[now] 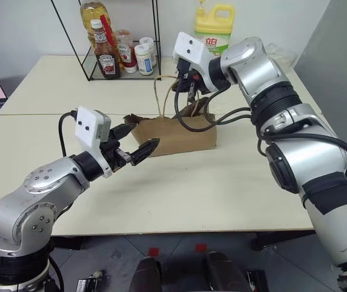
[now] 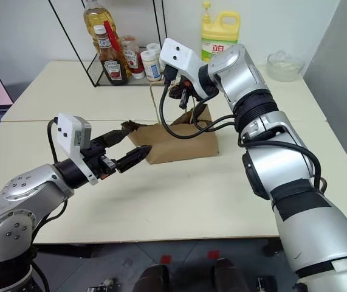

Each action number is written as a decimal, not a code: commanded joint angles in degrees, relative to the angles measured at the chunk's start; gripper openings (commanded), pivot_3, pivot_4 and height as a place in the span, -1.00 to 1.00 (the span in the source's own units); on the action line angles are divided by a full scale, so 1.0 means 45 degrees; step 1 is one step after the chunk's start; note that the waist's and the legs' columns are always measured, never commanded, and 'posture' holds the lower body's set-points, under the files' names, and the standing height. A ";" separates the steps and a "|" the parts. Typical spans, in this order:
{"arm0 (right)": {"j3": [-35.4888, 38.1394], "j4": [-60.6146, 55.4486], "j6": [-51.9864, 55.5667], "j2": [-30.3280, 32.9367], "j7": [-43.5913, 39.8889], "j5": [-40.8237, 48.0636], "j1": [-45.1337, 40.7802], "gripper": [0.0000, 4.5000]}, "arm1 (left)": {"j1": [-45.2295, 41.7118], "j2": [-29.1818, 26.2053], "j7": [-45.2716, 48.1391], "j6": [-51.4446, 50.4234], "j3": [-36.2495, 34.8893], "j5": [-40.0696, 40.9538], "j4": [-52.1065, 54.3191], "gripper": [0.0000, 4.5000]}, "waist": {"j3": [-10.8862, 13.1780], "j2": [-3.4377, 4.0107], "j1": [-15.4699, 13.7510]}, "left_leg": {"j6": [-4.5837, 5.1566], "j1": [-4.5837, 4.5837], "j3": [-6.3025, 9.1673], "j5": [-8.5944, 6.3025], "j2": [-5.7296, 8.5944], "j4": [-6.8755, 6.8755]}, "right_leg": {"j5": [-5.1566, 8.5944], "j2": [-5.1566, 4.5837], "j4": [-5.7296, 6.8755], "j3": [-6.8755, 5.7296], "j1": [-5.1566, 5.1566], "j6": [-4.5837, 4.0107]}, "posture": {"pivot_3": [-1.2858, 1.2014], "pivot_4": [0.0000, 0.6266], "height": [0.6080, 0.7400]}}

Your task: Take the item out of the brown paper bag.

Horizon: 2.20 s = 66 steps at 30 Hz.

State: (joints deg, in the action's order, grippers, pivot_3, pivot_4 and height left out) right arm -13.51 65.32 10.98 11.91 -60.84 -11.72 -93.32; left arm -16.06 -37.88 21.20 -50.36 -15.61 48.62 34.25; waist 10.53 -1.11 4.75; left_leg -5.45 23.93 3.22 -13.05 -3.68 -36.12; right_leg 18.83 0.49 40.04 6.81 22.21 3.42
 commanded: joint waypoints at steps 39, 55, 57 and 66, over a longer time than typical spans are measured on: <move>0.0370 -0.2795 0.4371 0.0327 0.0106 0.1507 0.0789 -0.98 | -0.0263 0.0055 0.0308 0.0483 0.0176 -0.0433 -0.0043 1.00 | -0.0001 -0.0002 0.0002 | 0.0017 0.0003 0.0000 -0.0009 0.0002 -0.0003 | 0.0000 0.0001 -0.0002 -0.0001 -0.0001 0.0000 | 0.03 -0.52 1.00; 0.0071 -0.7781 0.5079 0.3047 -0.1982 0.2004 0.3229 0.68 | -0.0866 -0.0873 0.1532 0.0541 0.0231 -0.0729 -0.1123 1.00 | -0.0001 -0.0002 -0.0014 | 0.0008 0.0000 0.0002 -0.0004 0.0000 -0.0003 | 0.0000 0.0001 -0.0004 -0.0004 -0.0004 0.0000 | 0.03 -0.52 1.00; 0.0271 -0.9410 0.6157 0.3560 -0.2350 0.2520 0.3820 0.99 | -0.1087 -0.1283 0.2044 0.0680 0.0329 -0.0975 -0.1575 1.00 | 0.0000 -0.0001 -0.0023 | 0.0011 0.0001 0.0006 -0.0005 0.0001 -0.0003 | 0.0000 0.0002 -0.0002 -0.0009 -0.0005 0.0000 | 0.03 -0.52 1.00; 0.3478 -1.5141 1.1255 0.3857 -0.0401 0.5827 0.6312 0.99 | -0.4750 -0.1963 0.4727 0.3677 0.2337 -0.4061 -0.6738 1.00 | -0.0001 0.0000 -0.0153 | 0.0039 0.0000 0.0022 -0.0011 0.0003 -0.0004 | 0.0001 0.0008 -0.0006 -0.0026 -0.0016 -0.0001 | 0.03 -0.52 1.00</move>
State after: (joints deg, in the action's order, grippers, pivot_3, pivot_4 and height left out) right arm -0.04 2.25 58.45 28.79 -63.51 11.38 -66.31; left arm -35.59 -46.68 40.45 -37.41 -6.01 33.09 6.68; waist 10.53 -1.11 4.06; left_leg -5.27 23.94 3.36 -13.10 -3.66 -36.14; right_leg 18.84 0.52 39.99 6.65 22.09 3.42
